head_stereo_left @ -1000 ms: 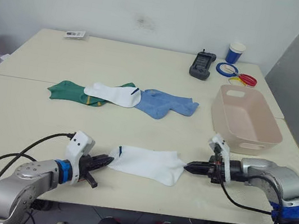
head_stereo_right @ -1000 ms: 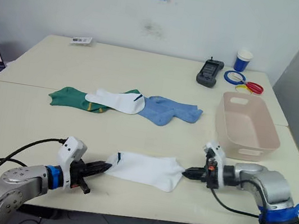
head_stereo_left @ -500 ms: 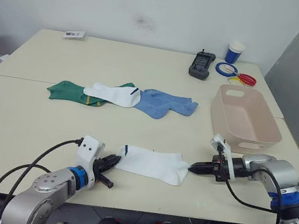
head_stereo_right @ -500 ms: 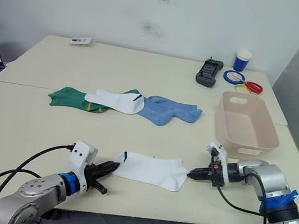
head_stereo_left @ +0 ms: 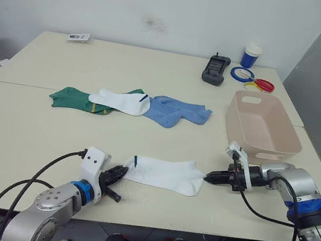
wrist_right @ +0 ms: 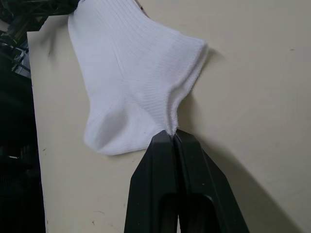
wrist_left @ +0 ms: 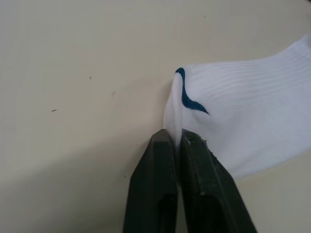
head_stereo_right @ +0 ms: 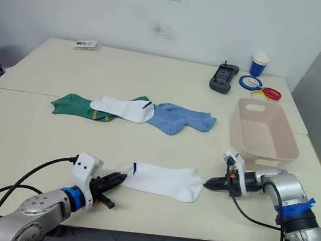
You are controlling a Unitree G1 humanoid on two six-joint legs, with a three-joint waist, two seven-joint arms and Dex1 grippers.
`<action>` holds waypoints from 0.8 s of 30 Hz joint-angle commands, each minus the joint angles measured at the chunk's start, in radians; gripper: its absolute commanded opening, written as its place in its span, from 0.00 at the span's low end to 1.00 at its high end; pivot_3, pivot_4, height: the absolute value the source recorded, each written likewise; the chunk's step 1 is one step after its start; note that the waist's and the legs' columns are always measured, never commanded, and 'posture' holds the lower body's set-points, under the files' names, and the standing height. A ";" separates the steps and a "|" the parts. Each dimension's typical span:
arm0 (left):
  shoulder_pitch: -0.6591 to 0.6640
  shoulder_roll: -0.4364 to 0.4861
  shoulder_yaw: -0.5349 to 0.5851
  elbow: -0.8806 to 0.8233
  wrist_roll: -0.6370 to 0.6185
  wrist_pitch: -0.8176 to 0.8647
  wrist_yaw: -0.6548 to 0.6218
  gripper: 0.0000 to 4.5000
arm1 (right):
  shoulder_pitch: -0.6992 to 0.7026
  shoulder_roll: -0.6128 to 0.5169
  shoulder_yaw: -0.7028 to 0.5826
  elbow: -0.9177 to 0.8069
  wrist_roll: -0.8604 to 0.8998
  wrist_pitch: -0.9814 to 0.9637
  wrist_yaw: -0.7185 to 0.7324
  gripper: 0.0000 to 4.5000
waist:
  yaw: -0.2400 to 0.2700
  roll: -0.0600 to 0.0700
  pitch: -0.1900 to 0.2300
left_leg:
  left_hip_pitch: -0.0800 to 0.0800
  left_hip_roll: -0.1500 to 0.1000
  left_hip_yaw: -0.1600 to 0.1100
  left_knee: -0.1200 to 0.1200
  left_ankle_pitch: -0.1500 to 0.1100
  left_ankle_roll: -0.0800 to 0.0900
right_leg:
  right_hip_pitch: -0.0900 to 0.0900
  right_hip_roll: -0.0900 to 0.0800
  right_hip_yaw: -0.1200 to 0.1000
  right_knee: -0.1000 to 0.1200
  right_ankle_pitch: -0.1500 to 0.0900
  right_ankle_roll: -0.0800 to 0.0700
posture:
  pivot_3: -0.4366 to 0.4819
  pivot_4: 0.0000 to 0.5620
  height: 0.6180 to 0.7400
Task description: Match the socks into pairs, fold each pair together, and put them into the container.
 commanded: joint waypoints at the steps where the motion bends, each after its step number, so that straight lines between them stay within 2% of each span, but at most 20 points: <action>1: 0.014 0.000 0.063 -0.009 -0.053 -0.010 -0.026 0.35 | 0.001 -0.024 -0.048 -0.051 0.020 0.003 0.018 0.16 | 0.000 0.000 0.000 | 0.000 0.000 0.000 0.000 0.000 0.000 | 0.000 0.000 0.000 0.000 0.000 0.000 | 0.48 0.27 1.00; 3: 0.026 0.006 0.108 0.005 -0.091 0.002 -0.042 0.50 | 0.019 -0.038 -0.068 -0.076 0.018 -0.013 0.009 0.31 | 0.000 0.000 0.000 | 0.000 0.000 0.000 0.000 0.000 0.000 | 0.000 0.000 0.000 0.000 0.000 0.000 | 0.48 0.27 1.00; 6: 0.021 0.079 0.224 0.060 -0.161 0.008 -0.129 0.72 | 0.031 -0.019 -0.162 -0.161 0.048 -0.043 -0.051 0.54 | -0.002 0.000 0.000 | 0.000 0.000 0.000 0.000 0.000 0.000 | 0.000 0.000 0.000 0.000 0.000 0.000 | 0.48 0.27 1.00; 8: -0.016 0.141 0.254 0.093 -0.172 -0.043 -0.211 0.86 | 0.032 0.018 -0.177 -0.249 0.051 -0.080 -0.090 0.54 | -0.004 0.000 0.000 | 0.000 0.001 0.000 0.000 0.000 0.000 | -0.001 0.001 -0.001 0.001 0.000 0.000 | 0.48 0.27 1.00; 10: -0.062 0.196 0.236 0.119 -0.156 -0.107 -0.294 0.86 | 0.031 0.087 -0.170 -0.317 0.037 -0.129 -0.155 0.54 | -0.003 0.000 0.000 | 0.001 0.002 -0.002 0.000 0.000 0.000 | -0.001 0.003 -0.002 0.001 0.000 0.000 | 0.48 0.27 1.00; 11: -0.097 0.219 0.203 0.136 -0.132 -0.152 -0.339 0.81 | 0.036 0.133 -0.142 -0.343 0.006 -0.178 -0.197 0.47 | -0.003 0.000 0.000 | 0.001 0.002 -0.002 0.000 0.000 0.000 | -0.001 0.004 -0.002 0.001 0.000 0.000 | 0.48 0.27 1.00; 12: -0.119 0.233 0.181 0.148 -0.117 -0.181 -0.368 0.79 | 0.042 0.162 -0.124 -0.358 -0.017 -0.210 -0.222 0.45 | -0.001 0.001 0.000 | 0.001 0.002 -0.002 0.000 0.000 0.000 | -0.001 0.004 -0.002 0.001 0.000 0.000 | 0.48 0.27 1.00; 14: -0.180 0.259 0.083 0.183 -0.044 -0.264 -0.437 0.67 | 0.071 0.222 -0.051 -0.374 -0.087 -0.305 -0.262 0.33 | 0.000 0.001 0.000 | 0.000 0.002 -0.001 0.000 0.000 0.000 | -0.001 0.004 -0.001 0.000 0.000 0.000 | 0.48 0.27 1.00; 18: -0.269 0.257 -0.070 0.252 0.064 -0.361 -0.495 0.38 | 0.116 0.295 0.024 -0.359 -0.164 -0.398 -0.318 0.02 | 0.006 0.001 0.000 | -0.002 0.001 0.001 -0.001 0.000 0.000 | -0.001 0.002 0.001 -0.001 0.000 0.000 | 0.48 0.27 1.00; 23: -0.290 0.235 -0.191 0.342 0.163 -0.415 -0.502 0.00 | 0.188 0.288 0.055 -0.306 -0.236 -0.486 -0.341 0.00 | 0.004 0.001 0.000 | -0.002 0.001 0.002 0.000 0.000 0.000 | -0.001 -0.001 0.002 -0.001 0.000 0.001 | 0.48 0.27 1.00; 24: -0.283 0.231 -0.196 0.369 0.178 -0.425 -0.495 0.00 | 0.202 0.281 0.053 -0.296 -0.243 -0.496 -0.342 0.00 | 0.003 0.001 0.000 | -0.002 0.000 0.002 0.000 0.000 0.000 | -0.001 -0.001 0.001 -0.001 0.000 0.001 | 0.48 0.27 1.00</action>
